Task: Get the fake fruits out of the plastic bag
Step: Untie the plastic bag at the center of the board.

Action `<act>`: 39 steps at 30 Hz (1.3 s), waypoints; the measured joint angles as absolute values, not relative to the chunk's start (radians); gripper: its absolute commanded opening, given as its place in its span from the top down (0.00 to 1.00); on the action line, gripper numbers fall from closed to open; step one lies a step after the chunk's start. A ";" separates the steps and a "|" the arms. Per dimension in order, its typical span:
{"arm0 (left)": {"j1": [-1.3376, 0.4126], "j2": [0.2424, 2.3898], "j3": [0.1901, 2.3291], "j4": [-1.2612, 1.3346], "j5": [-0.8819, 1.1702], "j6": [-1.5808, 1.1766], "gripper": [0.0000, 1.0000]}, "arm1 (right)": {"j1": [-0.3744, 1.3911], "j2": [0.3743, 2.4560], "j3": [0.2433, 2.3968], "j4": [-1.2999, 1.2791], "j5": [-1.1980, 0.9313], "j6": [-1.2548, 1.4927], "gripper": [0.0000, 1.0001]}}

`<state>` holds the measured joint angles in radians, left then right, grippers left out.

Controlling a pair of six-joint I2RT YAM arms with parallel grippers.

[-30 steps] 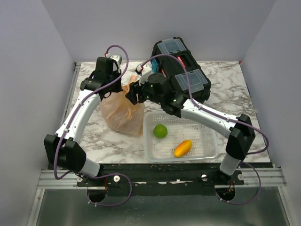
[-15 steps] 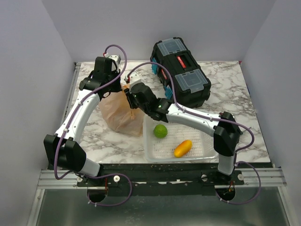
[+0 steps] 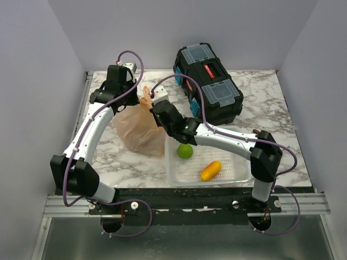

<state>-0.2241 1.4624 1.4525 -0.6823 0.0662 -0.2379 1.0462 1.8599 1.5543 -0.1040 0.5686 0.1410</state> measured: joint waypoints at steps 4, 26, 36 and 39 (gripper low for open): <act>-0.210 1.462 1.452 -0.682 0.073 -0.244 1.00 | 1.043 1.775 1.412 -0.014 0.529 0.154 0.99; -0.093 1.455 1.450 -0.675 0.130 -0.290 1.00 | 0.679 1.599 0.799 0.950 -0.384 0.725 0.88; -0.080 1.454 1.443 -0.671 0.171 -0.303 1.00 | 0.756 1.609 1.090 0.507 -0.252 0.585 0.56; -0.080 1.454 1.443 -0.669 0.181 -0.304 1.00 | 0.797 1.593 1.167 0.373 -0.159 0.526 0.34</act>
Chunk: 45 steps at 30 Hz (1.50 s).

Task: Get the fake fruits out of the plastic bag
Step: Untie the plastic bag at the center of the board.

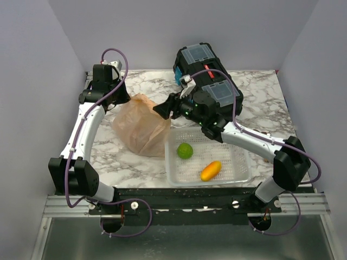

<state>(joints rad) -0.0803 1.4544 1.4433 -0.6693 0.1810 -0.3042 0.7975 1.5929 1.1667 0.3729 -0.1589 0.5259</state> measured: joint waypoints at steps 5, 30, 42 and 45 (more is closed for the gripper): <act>-0.080 1.454 1.443 -0.667 0.196 -0.305 1.00 | 0.841 1.596 1.260 0.195 -0.011 0.434 0.28; -0.080 1.454 1.443 -0.667 0.218 -0.316 1.00 | 1.084 1.932 1.763 -0.293 0.730 0.110 0.60; -0.080 1.454 1.443 -0.668 0.204 -0.316 1.00 | 1.078 1.795 1.564 -0.200 0.702 0.123 0.71; -0.073 1.454 1.443 -0.668 0.191 -0.316 1.00 | 1.057 1.686 1.443 -0.114 0.585 0.147 0.77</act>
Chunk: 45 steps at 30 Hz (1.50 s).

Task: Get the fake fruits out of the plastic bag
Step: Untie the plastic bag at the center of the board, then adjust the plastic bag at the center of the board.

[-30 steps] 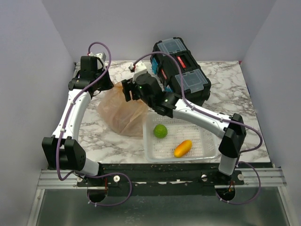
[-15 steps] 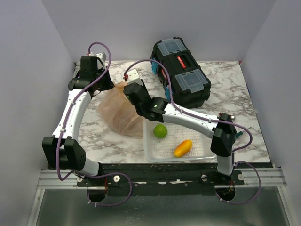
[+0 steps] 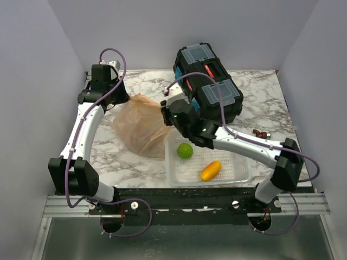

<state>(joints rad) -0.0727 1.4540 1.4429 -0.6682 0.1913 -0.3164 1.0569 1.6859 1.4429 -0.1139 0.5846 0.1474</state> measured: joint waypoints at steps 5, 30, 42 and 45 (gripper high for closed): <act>-0.050 1.439 1.433 -0.667 0.173 -0.323 1.00 | 0.890 1.489 1.195 0.131 0.285 0.286 0.81; -0.033 1.053 1.164 -0.506 0.266 -0.433 0.20 | 0.725 1.508 1.044 0.523 -0.229 0.589 0.90; -0.493 0.809 0.894 -0.365 -0.135 -0.216 0.01 | 0.725 1.517 1.040 0.552 -0.267 0.634 0.90; -0.582 0.815 0.808 -0.289 -0.287 -0.108 0.01 | 0.725 1.517 1.037 0.553 -0.276 0.636 0.90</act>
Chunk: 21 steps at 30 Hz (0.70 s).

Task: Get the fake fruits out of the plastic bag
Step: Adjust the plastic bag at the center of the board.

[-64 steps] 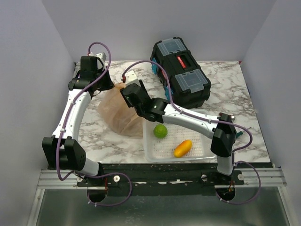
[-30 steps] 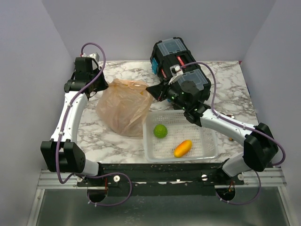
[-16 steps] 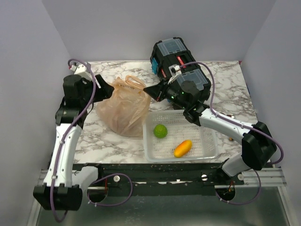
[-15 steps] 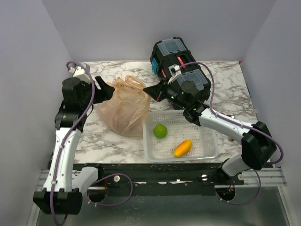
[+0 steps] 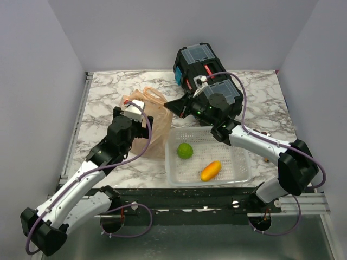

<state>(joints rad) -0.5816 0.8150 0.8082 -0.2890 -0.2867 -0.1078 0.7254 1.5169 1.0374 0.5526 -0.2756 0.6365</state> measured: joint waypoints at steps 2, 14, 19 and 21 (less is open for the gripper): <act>-0.607 0.838 0.767 -0.228 -0.392 -0.017 0.01 | 0.725 1.517 1.033 0.553 -0.279 0.637 0.90; -0.605 1.102 0.896 0.032 -0.501 0.243 0.01 | 0.725 1.510 1.026 0.553 -0.295 0.636 0.90; -0.596 1.154 0.910 0.096 -0.485 0.311 0.01 | 0.725 1.505 1.023 0.553 -0.302 0.636 0.90; -0.590 1.176 0.916 0.109 -0.482 0.324 0.02 | 0.725 1.505 1.021 0.554 -0.304 0.636 0.90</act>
<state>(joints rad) -0.5900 1.1755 0.9165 0.1085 -0.4820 0.3237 0.7254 1.5047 1.0206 0.5537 -0.3042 0.6365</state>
